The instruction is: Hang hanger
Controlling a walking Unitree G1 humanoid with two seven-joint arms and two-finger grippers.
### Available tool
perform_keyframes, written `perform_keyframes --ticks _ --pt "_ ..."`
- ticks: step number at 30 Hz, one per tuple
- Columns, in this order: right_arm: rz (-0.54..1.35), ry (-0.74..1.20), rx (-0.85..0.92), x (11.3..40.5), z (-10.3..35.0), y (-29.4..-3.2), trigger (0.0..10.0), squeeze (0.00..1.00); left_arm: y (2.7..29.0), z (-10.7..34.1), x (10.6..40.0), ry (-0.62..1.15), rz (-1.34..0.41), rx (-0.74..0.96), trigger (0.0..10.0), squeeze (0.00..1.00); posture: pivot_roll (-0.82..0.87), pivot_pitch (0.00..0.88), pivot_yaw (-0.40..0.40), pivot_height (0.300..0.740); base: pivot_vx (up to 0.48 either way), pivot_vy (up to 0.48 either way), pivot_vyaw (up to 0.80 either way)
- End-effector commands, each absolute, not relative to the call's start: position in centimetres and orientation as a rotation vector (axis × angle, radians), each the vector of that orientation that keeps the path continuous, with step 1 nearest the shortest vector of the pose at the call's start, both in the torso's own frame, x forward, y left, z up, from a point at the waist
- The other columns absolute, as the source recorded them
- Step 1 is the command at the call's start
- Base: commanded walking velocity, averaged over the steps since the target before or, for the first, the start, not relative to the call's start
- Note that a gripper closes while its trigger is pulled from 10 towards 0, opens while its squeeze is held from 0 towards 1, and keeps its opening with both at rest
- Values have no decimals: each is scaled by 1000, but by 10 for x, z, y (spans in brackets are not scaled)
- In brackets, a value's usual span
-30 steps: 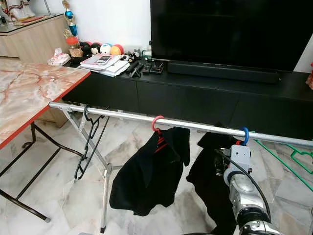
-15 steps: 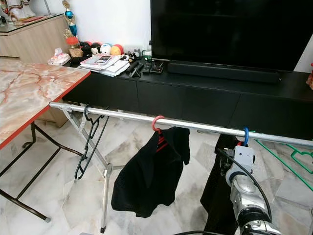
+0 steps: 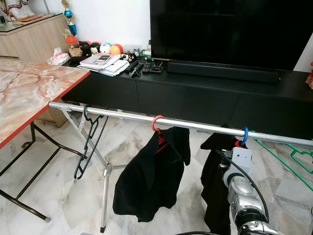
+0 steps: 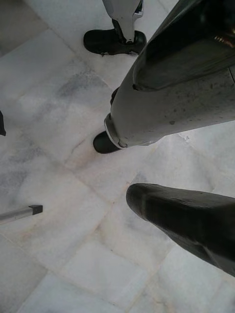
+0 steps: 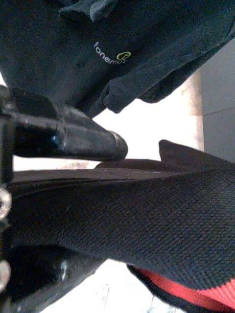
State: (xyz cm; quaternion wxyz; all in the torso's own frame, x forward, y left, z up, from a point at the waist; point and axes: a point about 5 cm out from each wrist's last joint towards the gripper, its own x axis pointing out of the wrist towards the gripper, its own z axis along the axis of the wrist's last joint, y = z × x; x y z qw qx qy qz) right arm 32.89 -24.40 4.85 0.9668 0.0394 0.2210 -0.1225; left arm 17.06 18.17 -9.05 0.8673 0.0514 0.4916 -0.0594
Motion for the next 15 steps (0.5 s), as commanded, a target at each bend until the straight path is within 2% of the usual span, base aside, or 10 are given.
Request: perform_keyframes --ticks 1,15 --pt "-242 455 89 329 47 -241 0 0 185 -93 166 1054 -122 114 10000 0 88 37 11 740 0 0 0" --pt "-251 403 95 331 49 -235 0 0 185 -92 166 1054 -127 118 10000 0 86 42 11 740 0 0 0"
